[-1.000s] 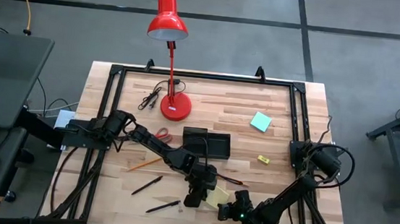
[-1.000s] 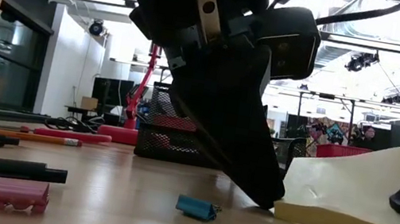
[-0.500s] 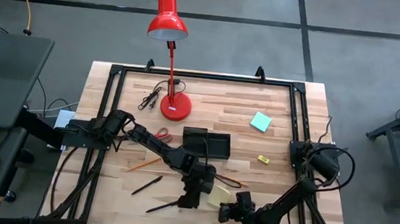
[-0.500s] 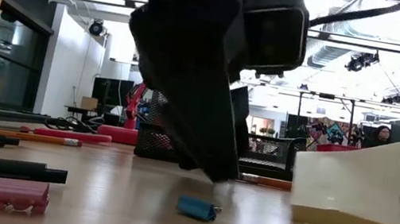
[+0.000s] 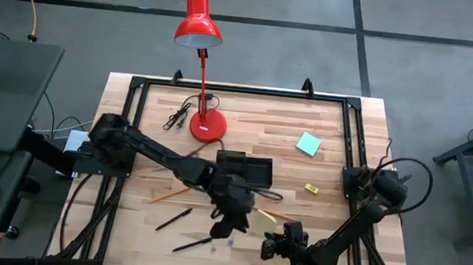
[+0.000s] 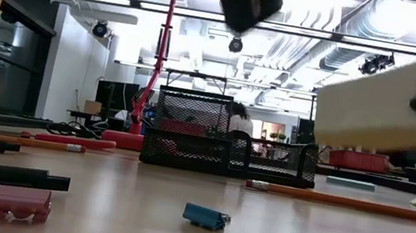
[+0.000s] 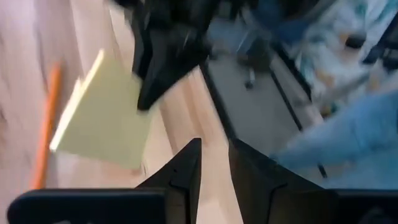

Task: Pick and place office supplies into organizer
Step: Put the yellow sticky notes into the black desk organizer

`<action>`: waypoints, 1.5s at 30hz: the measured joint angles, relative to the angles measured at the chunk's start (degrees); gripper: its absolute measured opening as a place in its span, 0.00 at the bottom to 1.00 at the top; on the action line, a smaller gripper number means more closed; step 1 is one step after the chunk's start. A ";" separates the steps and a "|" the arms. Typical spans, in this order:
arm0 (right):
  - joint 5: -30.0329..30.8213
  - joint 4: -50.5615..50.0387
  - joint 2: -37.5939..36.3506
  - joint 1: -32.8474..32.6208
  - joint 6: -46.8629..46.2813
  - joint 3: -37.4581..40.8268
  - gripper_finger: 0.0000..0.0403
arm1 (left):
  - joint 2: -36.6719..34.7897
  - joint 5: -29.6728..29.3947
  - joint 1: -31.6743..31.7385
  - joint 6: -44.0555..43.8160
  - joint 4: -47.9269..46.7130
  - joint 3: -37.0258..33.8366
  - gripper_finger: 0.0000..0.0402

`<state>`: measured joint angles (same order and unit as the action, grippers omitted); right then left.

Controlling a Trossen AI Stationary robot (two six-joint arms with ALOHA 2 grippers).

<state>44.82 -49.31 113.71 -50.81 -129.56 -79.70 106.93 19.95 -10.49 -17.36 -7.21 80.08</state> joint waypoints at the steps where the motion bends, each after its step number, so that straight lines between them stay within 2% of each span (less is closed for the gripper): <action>1: 0.01 -1.19 -0.74 0.08 0.01 0.00 0.00 | -1.65 -0.90 -0.01 -0.40 3.66 -1.45 0.18; 4: 0.53 -4.11 -2.79 0.42 0.60 0.00 0.00 | -7.27 -4.17 0.08 -2.45 15.85 -8.85 0.18; 10: 0.86 -9.62 -6.86 1.42 1.08 0.00 0.00 | -20.88 -9.27 1.69 -7.55 32.86 -30.29 0.18; 13: 0.44 -10.57 -9.50 3.33 5.09 -0.01 0.00 | -28.13 -13.18 2.67 -9.92 41.52 -40.40 0.18; 15: -0.65 -10.54 -11.34 5.36 9.96 -0.02 0.00 | -32.64 -16.20 2.65 -11.81 43.82 -46.79 0.18; 17: -1.91 -9.76 -13.36 7.73 15.74 -0.02 0.00 | -35.95 -18.04 2.67 -12.46 47.34 -50.60 0.18; 20: -4.44 -8.99 -16.54 11.51 24.09 -0.04 0.00 | -41.03 -18.02 2.61 -12.38 47.10 -54.05 0.18; 23: -8.28 -9.40 -19.39 16.17 30.96 -0.07 0.00 | -44.61 -18.02 2.60 -12.25 42.74 -56.42 0.18; 32: -24.33 -9.53 -23.14 31.68 49.11 -0.07 0.00 | -48.07 -21.56 2.62 -13.74 45.68 -61.27 0.18; 36: -31.19 -9.34 -23.08 36.54 52.52 -0.07 0.00 | -47.95 -22.81 3.16 -14.87 50.66 -64.80 0.18; 43: -35.54 -6.93 -22.47 41.67 55.04 -0.11 0.00 | -47.95 -21.87 7.47 -17.89 71.72 -74.55 0.18; 45: -36.53 -8.17 -21.33 42.62 55.13 -0.07 0.00 | -47.95 -20.67 8.85 -18.89 75.08 -76.42 0.18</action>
<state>8.29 -57.48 92.38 -8.19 -74.43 -79.77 58.98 -0.72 -1.64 -36.25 67.87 3.66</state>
